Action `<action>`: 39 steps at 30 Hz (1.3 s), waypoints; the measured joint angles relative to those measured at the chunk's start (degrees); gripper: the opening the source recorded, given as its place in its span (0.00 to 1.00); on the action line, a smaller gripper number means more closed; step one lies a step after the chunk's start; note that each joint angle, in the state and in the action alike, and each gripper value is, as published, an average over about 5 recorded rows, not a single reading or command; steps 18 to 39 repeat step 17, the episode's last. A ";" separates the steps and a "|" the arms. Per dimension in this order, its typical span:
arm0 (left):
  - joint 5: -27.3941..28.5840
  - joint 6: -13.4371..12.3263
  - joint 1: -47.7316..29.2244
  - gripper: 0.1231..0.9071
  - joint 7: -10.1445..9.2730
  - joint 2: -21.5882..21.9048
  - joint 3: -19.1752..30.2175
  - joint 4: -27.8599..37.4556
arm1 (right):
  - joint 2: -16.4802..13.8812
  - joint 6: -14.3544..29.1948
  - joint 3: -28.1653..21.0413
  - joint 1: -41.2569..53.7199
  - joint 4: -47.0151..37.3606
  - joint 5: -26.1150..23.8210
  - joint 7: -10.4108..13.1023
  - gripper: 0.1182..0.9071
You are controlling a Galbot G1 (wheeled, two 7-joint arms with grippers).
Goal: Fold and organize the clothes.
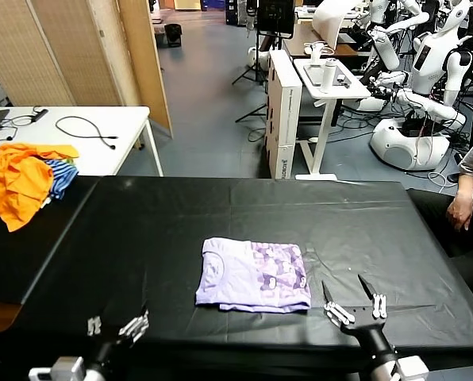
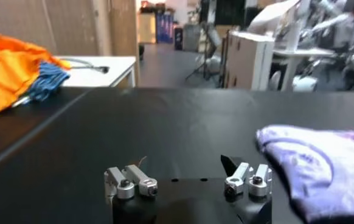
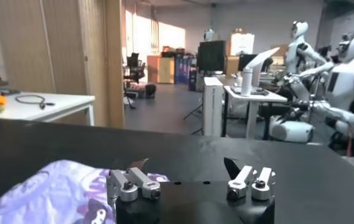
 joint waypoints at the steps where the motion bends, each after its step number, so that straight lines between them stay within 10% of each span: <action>1: 0.05 -0.06 0.88 1.00 0.05 -0.01 -0.03 -0.40 | -0.05 0.07 0.02 -0.54 0.03 -0.11 0.12 1.00; 39: 0.31 1.13 5.62 1.00 0.57 -0.20 -0.27 -2.32 | 0.91 -1.43 -0.05 -3.65 0.16 -0.60 1.03 1.00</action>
